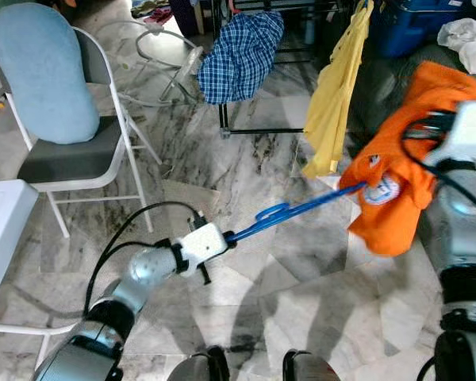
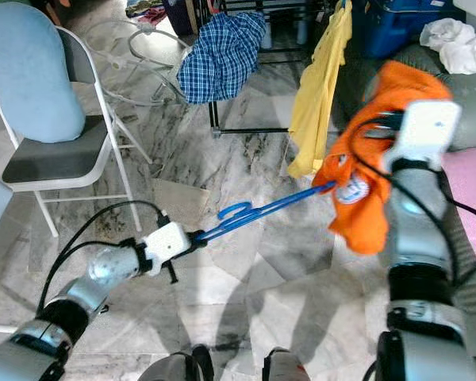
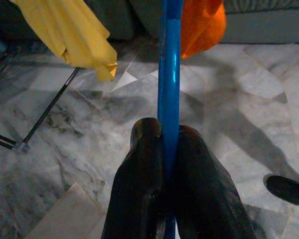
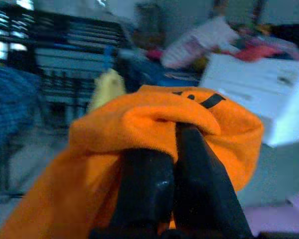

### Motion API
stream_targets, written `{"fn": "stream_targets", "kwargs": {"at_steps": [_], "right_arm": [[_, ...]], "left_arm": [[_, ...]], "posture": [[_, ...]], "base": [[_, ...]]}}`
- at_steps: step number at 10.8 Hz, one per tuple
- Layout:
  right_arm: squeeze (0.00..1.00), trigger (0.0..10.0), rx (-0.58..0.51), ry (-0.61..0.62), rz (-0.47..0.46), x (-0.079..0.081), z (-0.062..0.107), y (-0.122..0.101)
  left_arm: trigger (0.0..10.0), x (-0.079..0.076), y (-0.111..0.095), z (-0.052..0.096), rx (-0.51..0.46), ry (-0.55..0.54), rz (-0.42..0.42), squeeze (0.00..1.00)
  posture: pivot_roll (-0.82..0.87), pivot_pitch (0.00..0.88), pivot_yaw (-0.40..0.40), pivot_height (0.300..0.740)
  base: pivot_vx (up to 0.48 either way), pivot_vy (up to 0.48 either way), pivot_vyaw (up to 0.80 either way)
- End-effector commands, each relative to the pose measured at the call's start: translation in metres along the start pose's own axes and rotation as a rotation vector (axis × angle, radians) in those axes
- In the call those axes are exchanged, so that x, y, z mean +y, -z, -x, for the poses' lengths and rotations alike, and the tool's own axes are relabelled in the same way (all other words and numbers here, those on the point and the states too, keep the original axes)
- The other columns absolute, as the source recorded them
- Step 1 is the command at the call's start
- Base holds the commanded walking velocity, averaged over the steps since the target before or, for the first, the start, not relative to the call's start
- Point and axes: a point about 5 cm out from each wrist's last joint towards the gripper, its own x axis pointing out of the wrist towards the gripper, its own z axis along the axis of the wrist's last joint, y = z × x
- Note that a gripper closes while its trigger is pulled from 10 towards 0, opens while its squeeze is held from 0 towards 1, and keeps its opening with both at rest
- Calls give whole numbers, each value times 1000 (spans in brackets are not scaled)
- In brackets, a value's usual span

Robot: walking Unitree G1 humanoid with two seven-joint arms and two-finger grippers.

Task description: Hang hanger

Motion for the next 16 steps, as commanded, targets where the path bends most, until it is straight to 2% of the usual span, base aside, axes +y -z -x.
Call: {"fn": "stream_targets", "kwargs": {"at_steps": [1, 11, 12, 13, 15, 16], "right_arm": [[0, 0, -13, 14, 9, -2, -2, -4], [0, 0, -13, 14, 9, -2, -2, -4], [0, 0, 185, -8, -19, 9, 26, 42], [0, 0, 231, -23, -28, 13, 32, 51], [0, 0, 296, -58, -19, 24, 38, 63], [0, 0, 295, -73, -33, 28, 36, 62]], "left_arm": [[0, 0, 3, 5, -1, -1, 3, 0], [0, 0, 3, 5, -1, -1, 3, 0], [0, 21, 3, 7, -147, -669, 466, 0], [0, 22, 4, 8, -153, -753, 524, 0], [0, 23, 3, 9, -152, -788, 514, 0], [0, 24, 6, 12, -124, -842, 523, 0]], "posture": [[-160, 187, 78, 740], [-160, 187, 78, 740], [-130, 154, 37, 740], [-125, 162, 25, 740], [-108, 168, 4, 740], [-103, 163, -2, 740]], "base": [[0, 0, 0], [0, 0, 0], [0, 0, 0], [0, 0, 0], [0, 0, 0], [0, 0, 0]]}}
